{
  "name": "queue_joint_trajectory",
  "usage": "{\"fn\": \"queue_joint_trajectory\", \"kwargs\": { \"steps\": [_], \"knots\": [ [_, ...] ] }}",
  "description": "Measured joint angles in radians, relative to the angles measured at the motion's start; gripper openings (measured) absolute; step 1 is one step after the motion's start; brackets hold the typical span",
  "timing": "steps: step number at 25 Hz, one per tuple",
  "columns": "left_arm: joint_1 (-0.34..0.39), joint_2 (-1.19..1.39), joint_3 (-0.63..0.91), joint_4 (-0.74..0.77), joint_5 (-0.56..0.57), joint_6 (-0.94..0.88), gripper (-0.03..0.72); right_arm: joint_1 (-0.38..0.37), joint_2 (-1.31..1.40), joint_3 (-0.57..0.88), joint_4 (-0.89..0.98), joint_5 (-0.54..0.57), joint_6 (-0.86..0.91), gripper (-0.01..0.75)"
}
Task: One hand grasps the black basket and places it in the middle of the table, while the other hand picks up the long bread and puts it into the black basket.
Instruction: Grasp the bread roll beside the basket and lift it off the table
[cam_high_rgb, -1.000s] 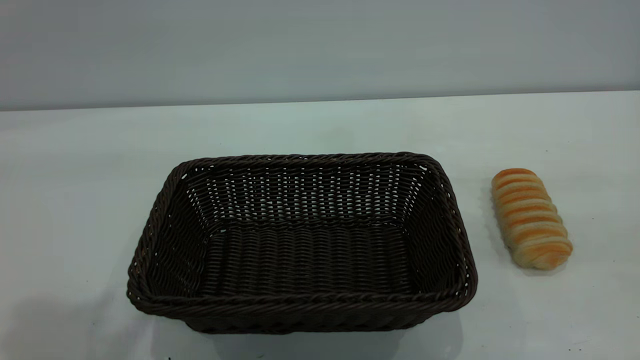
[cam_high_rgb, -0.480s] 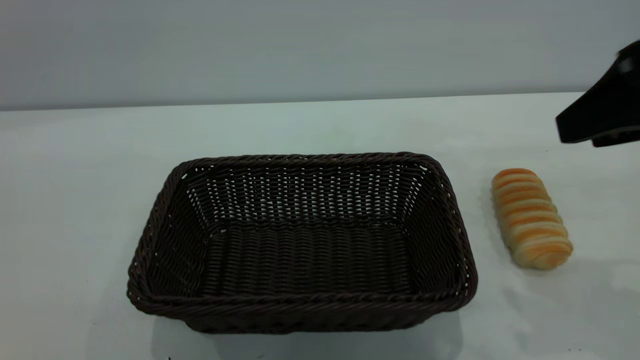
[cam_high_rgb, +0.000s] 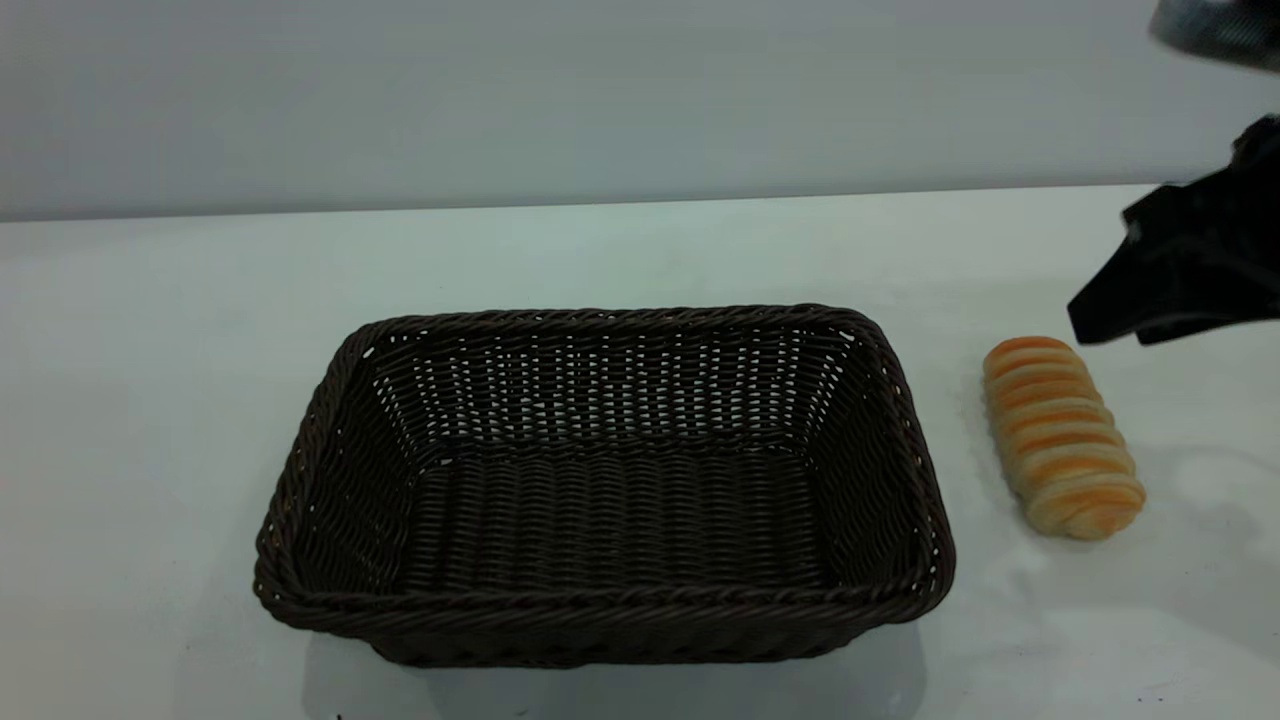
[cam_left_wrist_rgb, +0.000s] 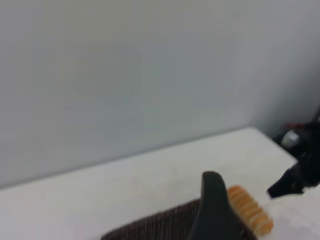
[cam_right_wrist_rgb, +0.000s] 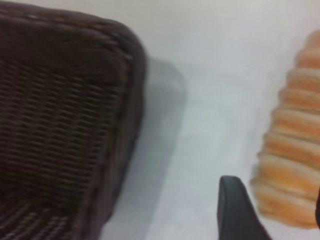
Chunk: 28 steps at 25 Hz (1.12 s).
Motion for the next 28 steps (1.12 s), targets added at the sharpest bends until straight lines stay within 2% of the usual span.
{"fn": "queue_joint_trajectory", "kwargs": {
  "steps": [7,18,20,23,25,28],
  "knots": [
    [0.0,-0.176,-0.001,-0.103,-0.02,0.04,0.594,0.0,0.158,-0.054,0.0,-0.1,-0.043,0.366],
    [0.0,-0.242,-0.002,-0.17,-0.032,0.172,0.591,0.0,0.359,-0.168,0.001,-0.122,-0.067,0.354],
    [0.0,-0.242,-0.002,-0.173,-0.042,0.178,0.589,0.0,0.376,-0.177,0.001,-0.122,-0.067,0.294],
    [0.0,-0.242,-0.002,-0.173,-0.058,0.181,0.588,0.0,0.385,-0.183,0.001,-0.125,-0.079,0.094],
    [0.0,-0.242,-0.002,-0.173,-0.06,0.185,0.588,0.0,0.385,-0.183,0.0,-0.127,-0.082,0.046],
    [0.0,-0.242,-0.002,-0.173,-0.066,0.195,0.586,0.0,0.361,-0.183,-0.012,-0.132,-0.082,0.034]
  ]
}}
